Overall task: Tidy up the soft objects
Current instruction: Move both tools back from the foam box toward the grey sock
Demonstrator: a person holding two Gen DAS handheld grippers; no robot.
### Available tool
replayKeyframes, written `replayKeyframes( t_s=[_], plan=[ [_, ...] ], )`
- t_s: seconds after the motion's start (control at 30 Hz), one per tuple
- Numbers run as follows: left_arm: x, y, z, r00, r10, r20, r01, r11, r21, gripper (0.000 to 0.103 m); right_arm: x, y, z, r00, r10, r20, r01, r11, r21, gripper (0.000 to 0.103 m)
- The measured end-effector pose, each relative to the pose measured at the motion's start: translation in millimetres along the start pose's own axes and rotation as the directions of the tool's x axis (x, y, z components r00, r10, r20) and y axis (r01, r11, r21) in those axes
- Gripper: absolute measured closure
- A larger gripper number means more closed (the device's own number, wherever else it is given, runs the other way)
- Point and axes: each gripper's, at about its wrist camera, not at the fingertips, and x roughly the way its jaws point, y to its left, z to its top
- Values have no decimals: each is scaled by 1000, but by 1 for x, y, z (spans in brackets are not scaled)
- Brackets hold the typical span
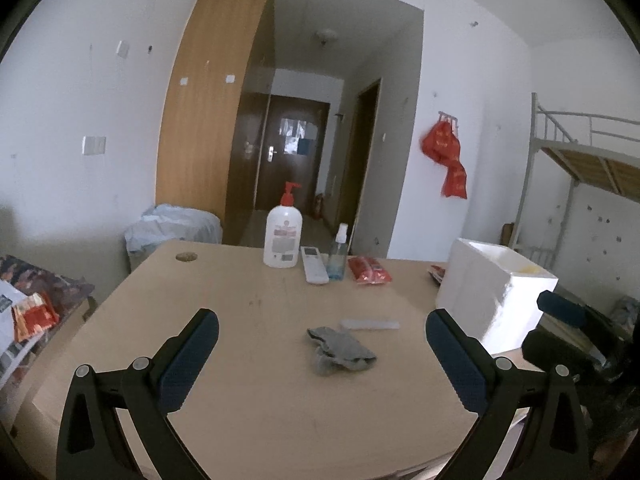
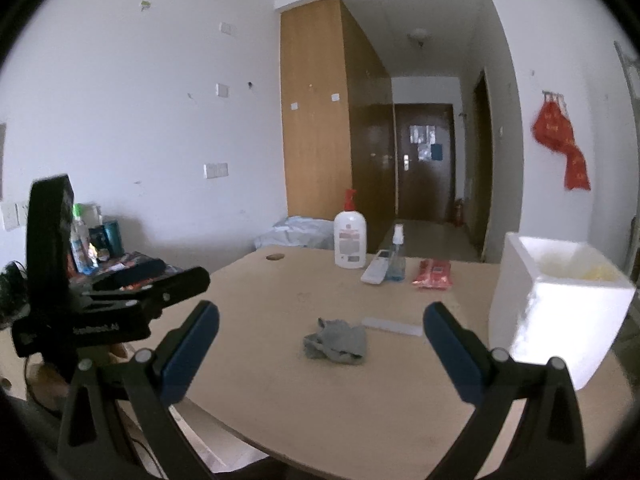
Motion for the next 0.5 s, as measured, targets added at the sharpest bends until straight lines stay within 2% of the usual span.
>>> replayKeyframes(
  t_s=[0.27,0.43,0.5],
  plan=[
    [14,5,-9,1000,9,-6,-9,1000,-9,0,33,-9,-11,991,80,-108,-73,995,68,0],
    [25,5,-12,1000,10,6,-10,1000,-2,0,54,-26,-19,987,47,-151,-28,991,128,0],
    [31,5,-13,1000,12,8,-13,1000,8,0,61,-33,-20,986,-7,-166,29,991,129,0]
  ],
)
